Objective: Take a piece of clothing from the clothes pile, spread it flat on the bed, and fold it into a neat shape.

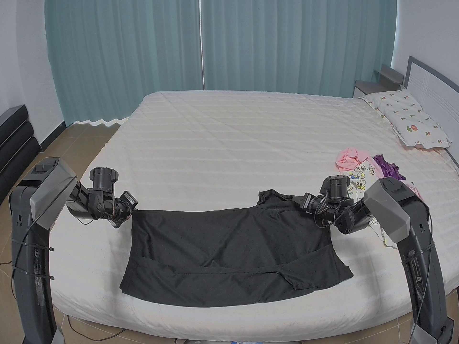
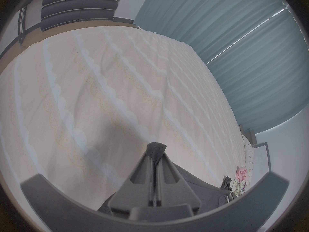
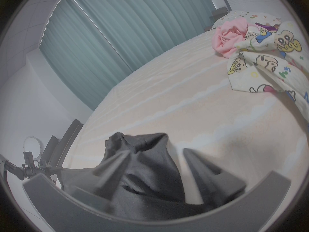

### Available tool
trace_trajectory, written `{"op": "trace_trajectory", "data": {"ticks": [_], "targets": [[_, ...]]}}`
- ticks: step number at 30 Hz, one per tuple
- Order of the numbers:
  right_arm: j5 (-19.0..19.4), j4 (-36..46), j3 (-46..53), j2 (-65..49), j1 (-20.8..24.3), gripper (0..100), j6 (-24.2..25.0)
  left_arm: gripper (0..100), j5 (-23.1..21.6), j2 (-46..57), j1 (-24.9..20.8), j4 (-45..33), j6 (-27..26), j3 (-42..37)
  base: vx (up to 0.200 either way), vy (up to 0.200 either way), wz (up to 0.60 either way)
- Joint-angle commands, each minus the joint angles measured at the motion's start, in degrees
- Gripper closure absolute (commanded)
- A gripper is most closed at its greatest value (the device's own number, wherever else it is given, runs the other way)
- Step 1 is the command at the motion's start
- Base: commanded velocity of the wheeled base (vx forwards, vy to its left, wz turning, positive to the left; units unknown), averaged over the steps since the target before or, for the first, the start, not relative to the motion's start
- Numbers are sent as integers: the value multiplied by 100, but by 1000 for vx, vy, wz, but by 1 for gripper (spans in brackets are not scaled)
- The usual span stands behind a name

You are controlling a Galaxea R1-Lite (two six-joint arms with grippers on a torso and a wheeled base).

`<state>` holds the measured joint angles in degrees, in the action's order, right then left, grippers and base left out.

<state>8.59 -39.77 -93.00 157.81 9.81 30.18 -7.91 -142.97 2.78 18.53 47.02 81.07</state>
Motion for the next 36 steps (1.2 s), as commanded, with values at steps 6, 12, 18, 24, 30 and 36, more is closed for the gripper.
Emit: {"op": "trace_trajectory", "data": {"ticks": [6,12,18,24,30,36], "targets": [[11,-102,133,-215,-32,100,31,100,0,-11,3,10,0,6,0,0,0],[11,-110,239,-268,-58,100,14,100,0,-11,3,10,0,14,0,0,0],[-7,-286,230,-453,-146,100,40,100,0,-3,12,37,0,14,0,0,0],[-33,-339,362,-734,-278,100,67,100,0,15,21,63,9,14,0,0,0],[-24,-585,546,-839,-287,100,84,100,9,138,12,81,27,6,0,0,0],[-33,-638,555,-927,-269,100,84,100,35,164,3,125,18,6,0,0,0]]}}
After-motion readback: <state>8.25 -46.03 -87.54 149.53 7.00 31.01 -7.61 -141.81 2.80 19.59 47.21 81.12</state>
